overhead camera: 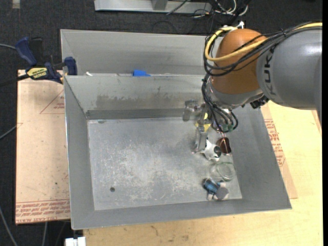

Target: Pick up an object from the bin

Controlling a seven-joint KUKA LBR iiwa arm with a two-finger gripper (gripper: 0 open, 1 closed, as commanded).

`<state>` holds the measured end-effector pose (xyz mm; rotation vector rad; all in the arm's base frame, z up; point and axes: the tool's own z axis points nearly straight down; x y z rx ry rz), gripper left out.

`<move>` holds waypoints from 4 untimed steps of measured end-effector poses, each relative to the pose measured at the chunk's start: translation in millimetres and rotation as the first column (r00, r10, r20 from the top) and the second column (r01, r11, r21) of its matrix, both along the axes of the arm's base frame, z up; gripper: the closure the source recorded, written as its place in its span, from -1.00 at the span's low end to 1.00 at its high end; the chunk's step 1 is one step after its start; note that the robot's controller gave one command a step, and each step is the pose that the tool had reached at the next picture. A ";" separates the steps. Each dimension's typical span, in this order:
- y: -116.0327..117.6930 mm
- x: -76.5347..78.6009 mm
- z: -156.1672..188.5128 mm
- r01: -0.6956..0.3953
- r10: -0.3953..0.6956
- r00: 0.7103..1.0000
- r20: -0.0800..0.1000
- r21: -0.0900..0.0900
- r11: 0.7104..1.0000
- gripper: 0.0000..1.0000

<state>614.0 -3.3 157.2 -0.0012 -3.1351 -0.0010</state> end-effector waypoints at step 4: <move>-84.0 -11.9 -59.8 0.058 -0.058 0.998 0.009 0.001 0.998 -1.00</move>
Offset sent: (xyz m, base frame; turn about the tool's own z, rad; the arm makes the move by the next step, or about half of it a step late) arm -0.0215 -0.0647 -0.0872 0.0294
